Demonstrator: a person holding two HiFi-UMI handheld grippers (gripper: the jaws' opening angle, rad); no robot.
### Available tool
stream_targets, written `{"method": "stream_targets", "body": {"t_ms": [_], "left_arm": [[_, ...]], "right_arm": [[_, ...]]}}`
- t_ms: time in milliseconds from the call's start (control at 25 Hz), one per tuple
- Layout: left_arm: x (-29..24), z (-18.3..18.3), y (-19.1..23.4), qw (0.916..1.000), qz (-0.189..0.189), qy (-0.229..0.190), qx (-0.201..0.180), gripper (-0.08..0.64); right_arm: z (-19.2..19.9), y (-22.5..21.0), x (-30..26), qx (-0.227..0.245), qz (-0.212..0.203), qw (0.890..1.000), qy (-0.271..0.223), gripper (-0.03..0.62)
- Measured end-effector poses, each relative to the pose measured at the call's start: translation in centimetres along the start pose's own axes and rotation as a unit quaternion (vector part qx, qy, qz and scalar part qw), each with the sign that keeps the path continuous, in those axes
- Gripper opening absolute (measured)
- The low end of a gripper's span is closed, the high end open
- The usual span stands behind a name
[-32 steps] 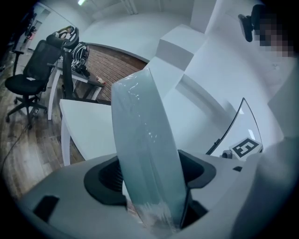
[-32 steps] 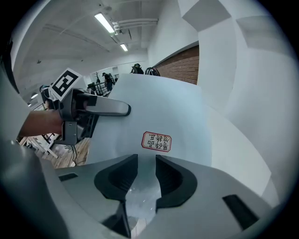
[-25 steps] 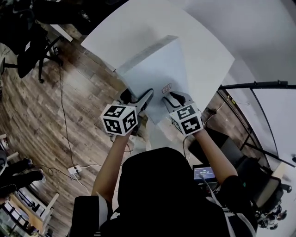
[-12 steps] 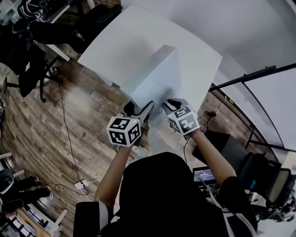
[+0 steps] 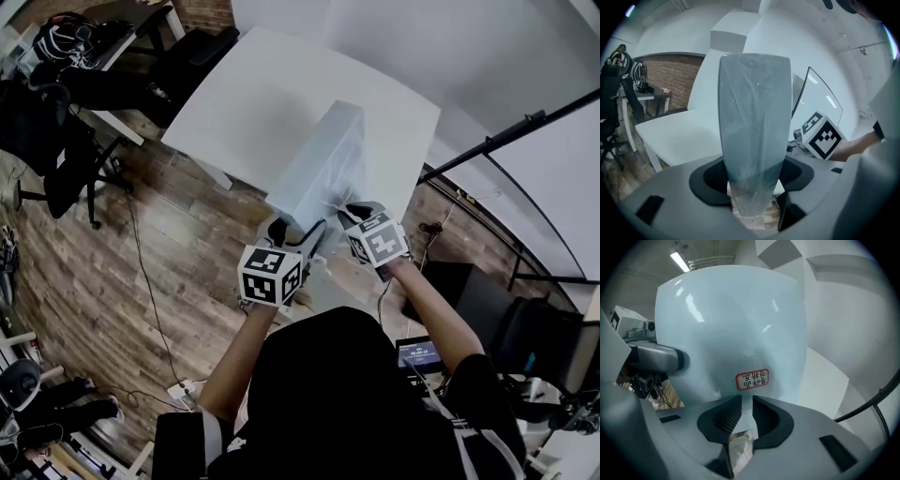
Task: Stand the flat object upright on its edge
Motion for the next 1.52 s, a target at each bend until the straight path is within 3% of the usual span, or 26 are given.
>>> {"method": "stream_targets", "body": {"t_ms": [200, 520, 1520], "left_arm": [[0.1, 0.1, -0.9, 0.9992, 0.005, -0.005, -0.039, 0.296], [-1.3, 0.1, -1.7, 0.9976, 0.025, 0.011, -0.063, 0.298], [-10.2, -6.0, 2.4, 0.9924, 0.008, 0.04, -0.116, 0.307]], "right_arm": [[-0.8, -1.5, 0.3, -0.025, 0.044, 0.998, -0.022, 0.055], [-1.6, -2.9, -0.2, -0.048, 0.048, 0.997, -0.031, 0.048], [-9.1, -11.0, -4.4, -0.075, 0.027, 0.995, -0.055, 0.048]]}}
Point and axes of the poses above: the fingertips, and each gripper's own axes: x backward along the fingers, y to its left, z out of its underside, the point moved 2 cm from there along x, backward along the fingers, and after that the axes turned 3 degrees about -z, right-handed, at the moved point
